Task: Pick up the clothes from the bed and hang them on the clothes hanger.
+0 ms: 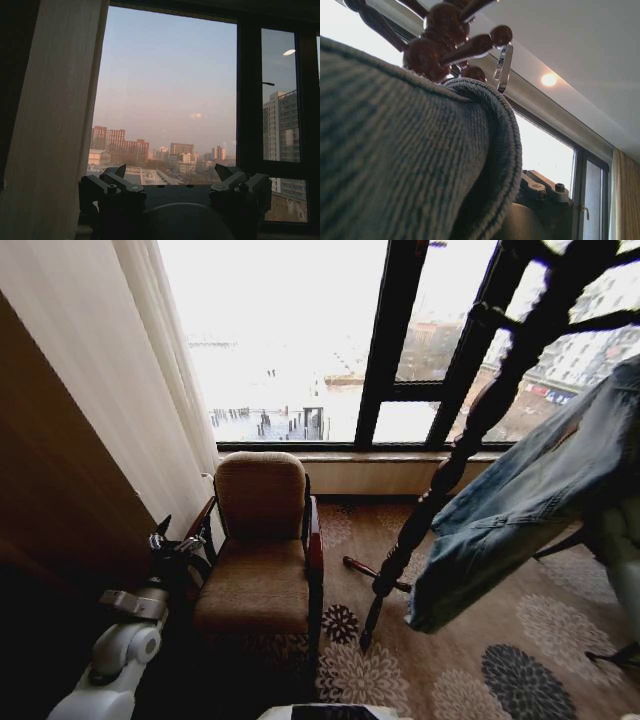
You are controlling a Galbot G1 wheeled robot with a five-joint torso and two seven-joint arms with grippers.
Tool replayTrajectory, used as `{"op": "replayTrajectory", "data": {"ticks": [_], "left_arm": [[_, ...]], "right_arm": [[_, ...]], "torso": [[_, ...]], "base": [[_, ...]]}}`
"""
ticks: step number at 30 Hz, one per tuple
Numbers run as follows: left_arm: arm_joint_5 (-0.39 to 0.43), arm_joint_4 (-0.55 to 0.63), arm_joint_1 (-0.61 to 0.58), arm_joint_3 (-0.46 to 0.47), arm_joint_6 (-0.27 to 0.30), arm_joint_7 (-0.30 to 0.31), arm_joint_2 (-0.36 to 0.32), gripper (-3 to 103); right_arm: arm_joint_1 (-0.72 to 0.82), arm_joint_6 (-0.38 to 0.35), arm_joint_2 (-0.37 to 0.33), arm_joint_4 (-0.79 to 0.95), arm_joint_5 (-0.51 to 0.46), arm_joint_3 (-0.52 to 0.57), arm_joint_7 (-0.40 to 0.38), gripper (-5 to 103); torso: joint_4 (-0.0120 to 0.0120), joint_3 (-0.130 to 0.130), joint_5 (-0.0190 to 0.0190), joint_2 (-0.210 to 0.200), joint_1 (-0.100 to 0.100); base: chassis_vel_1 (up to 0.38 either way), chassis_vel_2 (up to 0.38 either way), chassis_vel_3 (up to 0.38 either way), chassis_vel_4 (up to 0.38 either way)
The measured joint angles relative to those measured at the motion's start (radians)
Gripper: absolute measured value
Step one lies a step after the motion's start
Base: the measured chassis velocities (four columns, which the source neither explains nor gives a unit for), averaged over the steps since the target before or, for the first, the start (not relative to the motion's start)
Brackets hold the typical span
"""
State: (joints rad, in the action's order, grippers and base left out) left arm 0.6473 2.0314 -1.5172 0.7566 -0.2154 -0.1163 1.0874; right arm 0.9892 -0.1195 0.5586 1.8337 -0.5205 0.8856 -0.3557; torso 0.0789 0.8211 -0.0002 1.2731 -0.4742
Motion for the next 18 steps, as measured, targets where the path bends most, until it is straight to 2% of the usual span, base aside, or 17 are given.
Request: {"op": "replayTrajectory", "data": {"ticks": [7, 18], "left_arm": [[0.0, 0.0, 0.0, 0.0, 0.0, 0.0, 0.0, 100], [0.0, 0.0, 0.0, 0.0, 0.0, 0.0, 0.0, 100]], "right_arm": [[-0.081, -0.002, -0.015, -0.033, 0.002, -0.073, -0.011, 19], [-0.036, 0.004, 0.012, -0.054, 0.01, -0.039, 0.003, 19]], "torso": [[-0.0005, 0.0, 0.0, 0.0, 0.0], [0.0, 0.0, 0.0004, 0.0, 0.0]], "base": [[0.0, 0.0, 0.0, 0.0], [0.0, 0.0, 0.0, 0.0]]}}
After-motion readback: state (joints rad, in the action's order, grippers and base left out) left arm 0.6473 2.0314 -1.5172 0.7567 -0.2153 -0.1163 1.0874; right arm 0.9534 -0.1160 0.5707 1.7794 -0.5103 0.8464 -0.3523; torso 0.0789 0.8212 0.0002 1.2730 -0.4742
